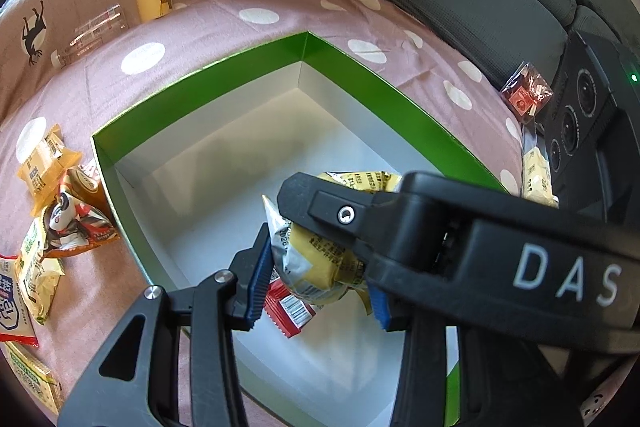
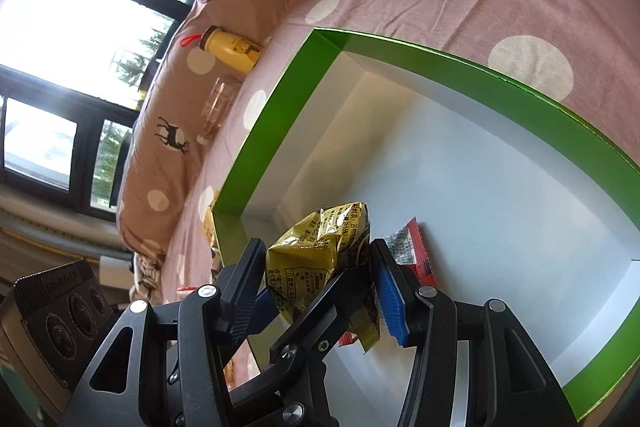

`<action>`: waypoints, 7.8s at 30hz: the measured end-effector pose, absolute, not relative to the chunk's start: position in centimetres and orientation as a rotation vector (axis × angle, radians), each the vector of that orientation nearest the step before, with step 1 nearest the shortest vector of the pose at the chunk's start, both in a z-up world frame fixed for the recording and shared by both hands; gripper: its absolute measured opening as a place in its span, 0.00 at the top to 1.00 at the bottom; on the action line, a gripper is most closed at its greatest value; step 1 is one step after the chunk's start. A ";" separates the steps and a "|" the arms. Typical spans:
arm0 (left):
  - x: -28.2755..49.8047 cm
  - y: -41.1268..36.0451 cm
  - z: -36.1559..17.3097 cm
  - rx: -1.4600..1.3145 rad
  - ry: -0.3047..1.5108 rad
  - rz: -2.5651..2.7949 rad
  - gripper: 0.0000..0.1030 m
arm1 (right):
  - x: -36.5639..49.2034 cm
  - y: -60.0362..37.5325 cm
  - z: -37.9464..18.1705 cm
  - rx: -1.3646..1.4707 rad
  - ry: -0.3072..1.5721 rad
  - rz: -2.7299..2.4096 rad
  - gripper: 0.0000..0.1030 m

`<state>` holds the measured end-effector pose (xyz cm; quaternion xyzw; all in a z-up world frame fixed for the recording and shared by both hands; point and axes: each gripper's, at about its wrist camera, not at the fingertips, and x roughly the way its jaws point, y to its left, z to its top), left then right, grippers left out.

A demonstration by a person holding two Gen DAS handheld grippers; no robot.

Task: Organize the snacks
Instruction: 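Lower the gold foil packet into the box and open the right gripper, then move the right gripper back to the snack pile, then close the right gripper on the orange panda-print snack packet, then lift the orange panda-print packet with the right gripper, then carry the orange panda-print packet with the right gripper over the green-rimmed box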

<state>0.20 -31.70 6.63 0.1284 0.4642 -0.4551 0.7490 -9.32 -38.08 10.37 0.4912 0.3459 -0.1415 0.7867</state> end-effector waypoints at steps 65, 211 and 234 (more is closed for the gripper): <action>1.6 -6.6 7.7 -0.067 0.902 -0.526 0.12 | -8.5 -33.1 15.7 0.655 0.643 -0.529 0.11; -0.9 -8.6 8.2 -0.139 0.838 -0.738 0.55 | -2.7 -17.4 12.5 0.544 0.905 0.133 0.50; -0.8 -18.2 10.5 0.011 0.838 -0.937 0.57 | -6.5 -25.7 15.0 0.653 0.783 -0.098 0.50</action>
